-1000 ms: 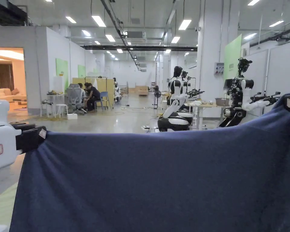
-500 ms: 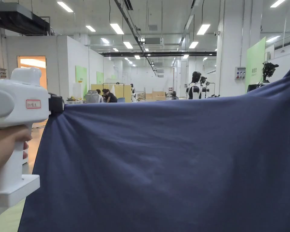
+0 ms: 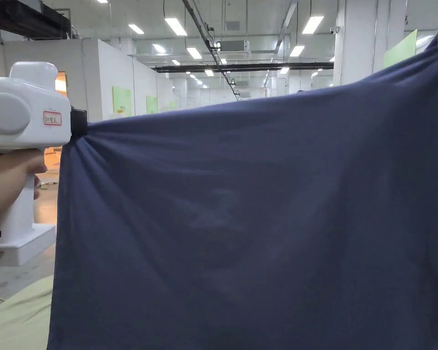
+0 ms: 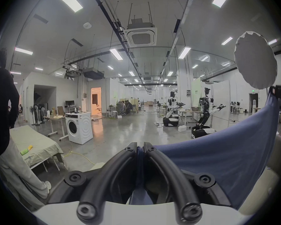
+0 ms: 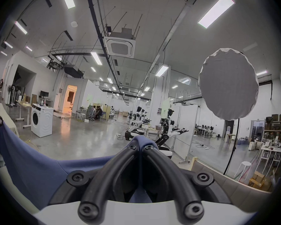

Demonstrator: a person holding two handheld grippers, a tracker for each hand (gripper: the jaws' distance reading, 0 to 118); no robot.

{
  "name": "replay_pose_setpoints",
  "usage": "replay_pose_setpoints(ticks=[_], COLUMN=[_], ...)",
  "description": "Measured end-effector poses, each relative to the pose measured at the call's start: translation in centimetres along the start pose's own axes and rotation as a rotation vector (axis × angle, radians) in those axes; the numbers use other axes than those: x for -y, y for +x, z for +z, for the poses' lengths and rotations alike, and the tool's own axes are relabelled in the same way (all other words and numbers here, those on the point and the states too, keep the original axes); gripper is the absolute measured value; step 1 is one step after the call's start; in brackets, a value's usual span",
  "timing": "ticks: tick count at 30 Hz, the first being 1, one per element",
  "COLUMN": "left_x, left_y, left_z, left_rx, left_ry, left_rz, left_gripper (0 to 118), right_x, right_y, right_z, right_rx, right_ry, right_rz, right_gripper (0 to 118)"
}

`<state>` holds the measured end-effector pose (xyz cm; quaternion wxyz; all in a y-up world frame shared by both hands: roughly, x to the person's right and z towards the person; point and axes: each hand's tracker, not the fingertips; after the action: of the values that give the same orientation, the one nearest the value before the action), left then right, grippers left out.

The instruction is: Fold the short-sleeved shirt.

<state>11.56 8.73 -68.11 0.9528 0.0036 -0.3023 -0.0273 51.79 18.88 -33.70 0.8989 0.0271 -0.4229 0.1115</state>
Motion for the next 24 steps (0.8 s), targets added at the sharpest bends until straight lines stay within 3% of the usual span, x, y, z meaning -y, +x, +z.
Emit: replay_pose_setpoints(ticks=[4,7,12,15,18,24], left_x=[1.9,4.3,10.0,14.5,19.5,30.3], left_y=[1.6,3.2,4.6,4.9,5.4,5.1], left_z=[-2.6,-4.5,-5.5,-4.9,-3.6,1.6], left_rx=[-0.072,-0.087,-0.066,-0.074,-0.049,0.016], left_ry=[0.081,0.093,0.0,-0.05,-0.131,-0.281], left_rz=[-0.039,-0.102,-0.113,-0.073,-0.084,-0.067], left_gripper=[7,7,7,7,7,7], right_x=[2.0,5.1,12.0,17.2,22.4,31.7], right_y=[-0.5,-1.2,-1.2,-1.5,-0.7,0.3], right_z=[-2.7,-4.3,-3.8,-2.0,0.5,10.0], right_rx=[0.003,0.042,-0.031,-0.102,-0.163,-0.255], right_ry=[0.039,0.005,-0.029,-0.018,-0.103,-0.207], right_rz=[-0.021,0.032,-0.028,0.059,-0.017,-0.028], right_gripper=[5,5,5,5,5,5])
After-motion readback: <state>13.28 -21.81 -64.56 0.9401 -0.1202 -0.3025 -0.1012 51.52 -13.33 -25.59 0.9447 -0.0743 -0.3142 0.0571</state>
